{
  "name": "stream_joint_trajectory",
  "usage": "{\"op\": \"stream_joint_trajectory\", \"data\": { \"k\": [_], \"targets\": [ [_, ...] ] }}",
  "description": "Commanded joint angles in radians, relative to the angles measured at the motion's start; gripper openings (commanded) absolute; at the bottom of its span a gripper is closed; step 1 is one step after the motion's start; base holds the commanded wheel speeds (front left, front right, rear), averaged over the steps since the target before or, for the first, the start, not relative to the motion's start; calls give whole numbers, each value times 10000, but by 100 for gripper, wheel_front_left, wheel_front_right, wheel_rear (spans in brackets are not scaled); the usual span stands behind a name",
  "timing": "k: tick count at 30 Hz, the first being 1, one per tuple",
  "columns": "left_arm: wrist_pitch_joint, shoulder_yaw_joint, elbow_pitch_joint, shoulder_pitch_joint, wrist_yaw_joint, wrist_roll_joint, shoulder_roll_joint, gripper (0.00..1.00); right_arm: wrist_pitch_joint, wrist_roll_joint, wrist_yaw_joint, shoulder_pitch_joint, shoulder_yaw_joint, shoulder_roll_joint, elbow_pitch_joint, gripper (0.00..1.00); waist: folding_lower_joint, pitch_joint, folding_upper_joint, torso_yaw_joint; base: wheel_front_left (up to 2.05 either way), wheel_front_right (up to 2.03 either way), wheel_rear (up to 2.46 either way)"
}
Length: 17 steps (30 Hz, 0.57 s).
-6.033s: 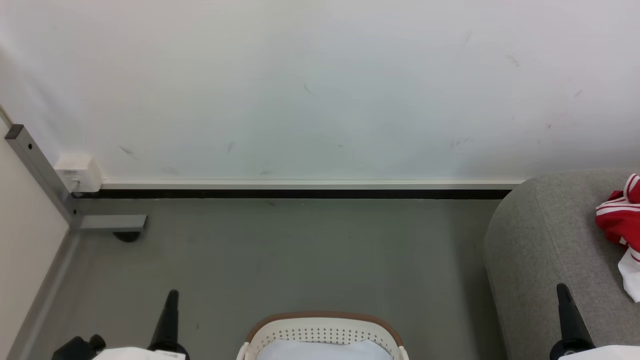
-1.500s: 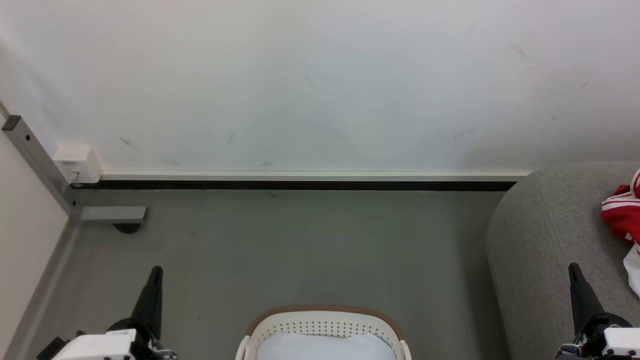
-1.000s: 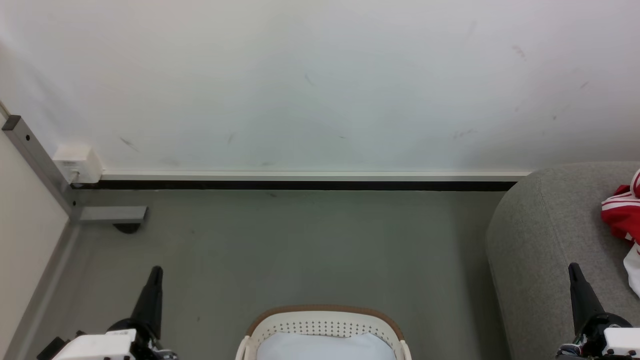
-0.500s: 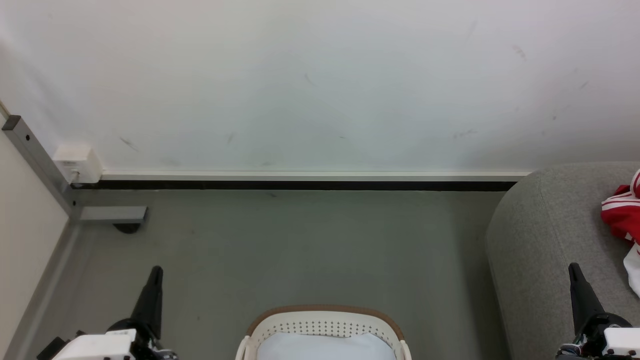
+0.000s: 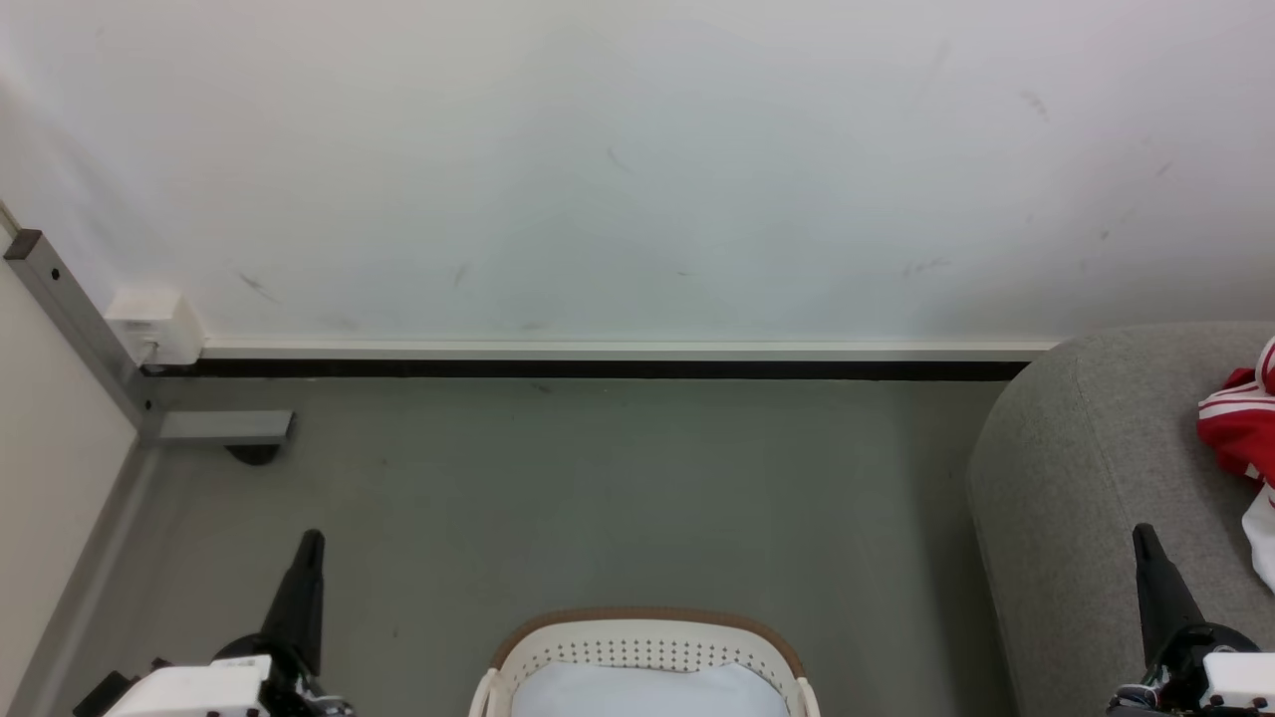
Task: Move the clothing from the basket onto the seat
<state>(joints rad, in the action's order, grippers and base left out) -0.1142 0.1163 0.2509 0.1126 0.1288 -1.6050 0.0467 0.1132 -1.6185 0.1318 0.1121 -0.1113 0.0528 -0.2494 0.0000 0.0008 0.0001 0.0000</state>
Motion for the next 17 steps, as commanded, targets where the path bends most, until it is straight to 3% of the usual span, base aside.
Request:
{"op": "stream_joint_trajectory", "data": {
  "k": [1,17],
  "targets": [
    [-48,8,-14,54,42,-125,66,0,18,75,-21,54,-44,-13,-7,0,0,0,-1,0,0,0,0],
    [-48,7,-13,53,42,-126,66,0,23,76,-21,54,-49,-15,-6,0,0,0,-1,0,0,0,0]
  ]
}}
